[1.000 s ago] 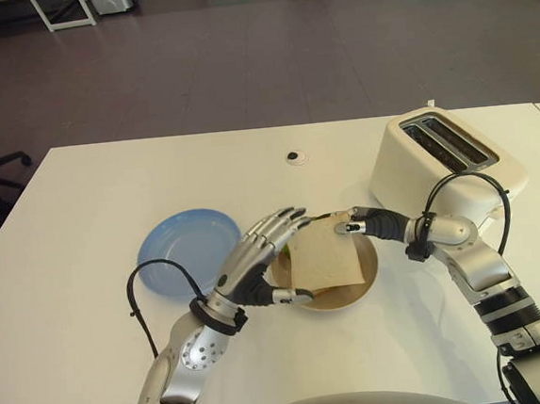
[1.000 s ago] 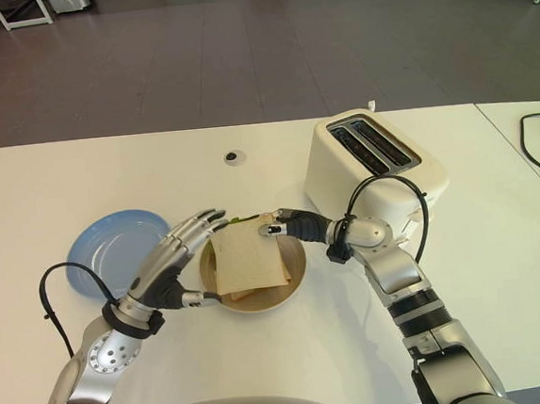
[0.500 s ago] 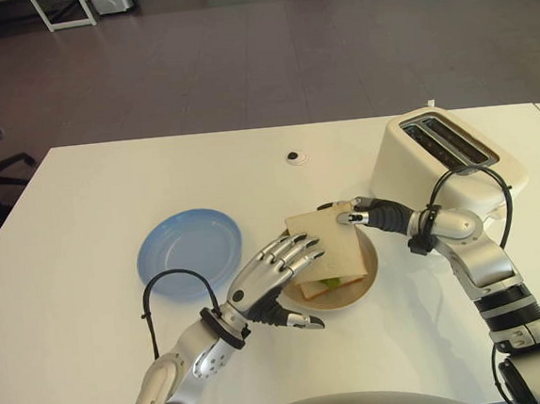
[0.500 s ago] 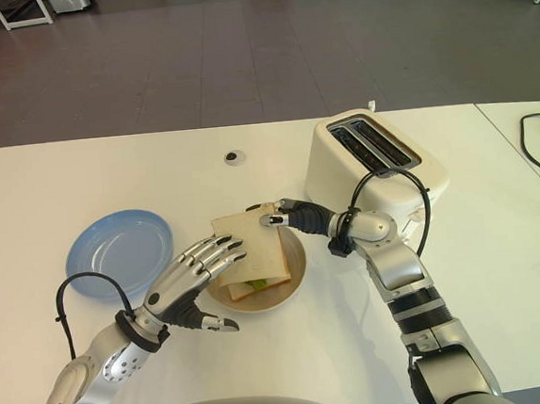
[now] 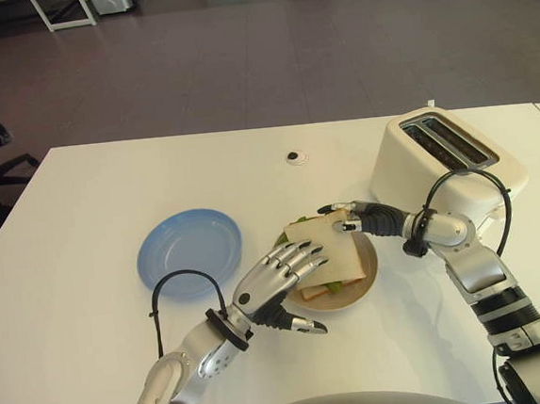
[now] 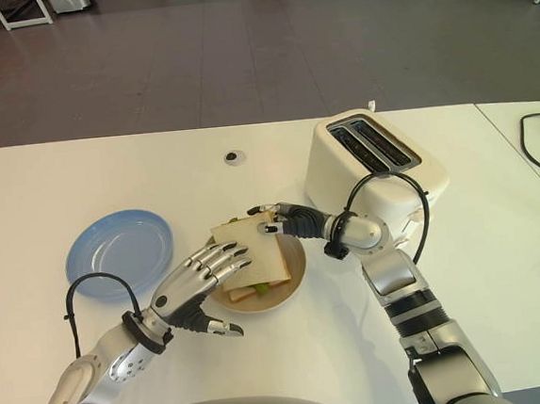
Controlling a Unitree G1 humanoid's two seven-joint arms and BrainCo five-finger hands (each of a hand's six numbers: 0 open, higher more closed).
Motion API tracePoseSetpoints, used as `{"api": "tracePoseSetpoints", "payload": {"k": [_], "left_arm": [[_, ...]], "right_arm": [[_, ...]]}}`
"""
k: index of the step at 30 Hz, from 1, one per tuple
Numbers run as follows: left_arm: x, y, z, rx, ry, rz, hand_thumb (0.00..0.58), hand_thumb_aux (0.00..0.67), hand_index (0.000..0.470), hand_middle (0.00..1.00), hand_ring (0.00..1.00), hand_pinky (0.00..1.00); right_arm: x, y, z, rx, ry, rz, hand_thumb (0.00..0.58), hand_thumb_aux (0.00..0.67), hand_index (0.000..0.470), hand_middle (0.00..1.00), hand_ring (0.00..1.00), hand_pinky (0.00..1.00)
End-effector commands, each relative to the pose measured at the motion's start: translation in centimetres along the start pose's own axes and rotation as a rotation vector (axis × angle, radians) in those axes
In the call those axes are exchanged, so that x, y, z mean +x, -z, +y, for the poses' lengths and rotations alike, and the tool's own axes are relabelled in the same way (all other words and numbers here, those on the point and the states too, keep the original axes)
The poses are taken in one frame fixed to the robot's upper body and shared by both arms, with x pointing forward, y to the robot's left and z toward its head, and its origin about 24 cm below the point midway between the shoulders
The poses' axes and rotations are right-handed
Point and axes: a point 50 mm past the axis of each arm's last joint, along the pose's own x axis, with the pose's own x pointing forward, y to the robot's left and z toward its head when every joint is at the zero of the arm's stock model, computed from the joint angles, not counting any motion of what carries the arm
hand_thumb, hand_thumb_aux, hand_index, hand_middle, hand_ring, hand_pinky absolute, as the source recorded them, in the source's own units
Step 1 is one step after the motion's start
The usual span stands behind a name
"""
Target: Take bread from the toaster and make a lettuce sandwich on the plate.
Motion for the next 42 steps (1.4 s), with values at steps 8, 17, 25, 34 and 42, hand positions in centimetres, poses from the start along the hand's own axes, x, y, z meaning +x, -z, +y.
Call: {"api": "tracePoseSetpoints", "payload": {"k": [8,17,25,34,42], "left_arm": [[-0.5,0.2,-3.1,-0.054,0.205,-0.001,0.0,0.0,0.0,0.0,0.0,0.0],[-2.8,1.0,-5.8,-0.024,0.495,0.081,0.0,0.0,0.0,0.0,0.0,0.0],[-3.2,1.0,-6.1,-0.028,0.543,0.103,0.0,0.0,0.0,0.0,0.0,0.0],[0.4,1.0,-0.6,0.013,0.122,0.039,0.0,0.0,0.0,0.0,0.0,0.0],[-3.3,-1.0,7.1,-0.566,-0.13,-0.191,0.027,0.016,0.011,0.6,0.6,0.6]], "right_arm": [[0.0,0.2,0.7,-0.019,-0.003,0.012,0.58,0.67,0.47,0.0,0.0,0.0],[-0.3,-0.7,-0.8,-0.11,0.148,-0.001,0.0,0.0,0.0,0.0,0.0,0.0],[-2.6,-6.1,-3.8,-0.138,0.403,-0.315,0.0,0.0,0.0,0.0,0.0,0.0],[-6.3,-6.1,-1.0,-0.298,0.133,-0.371,0.0,0.0,0.0,0.0,0.0,0.0],[-11.5,-5.1,1.8,-0.513,-0.096,-0.26,0.352,0.25,0.175,1.0,1.0,1.0]]}}
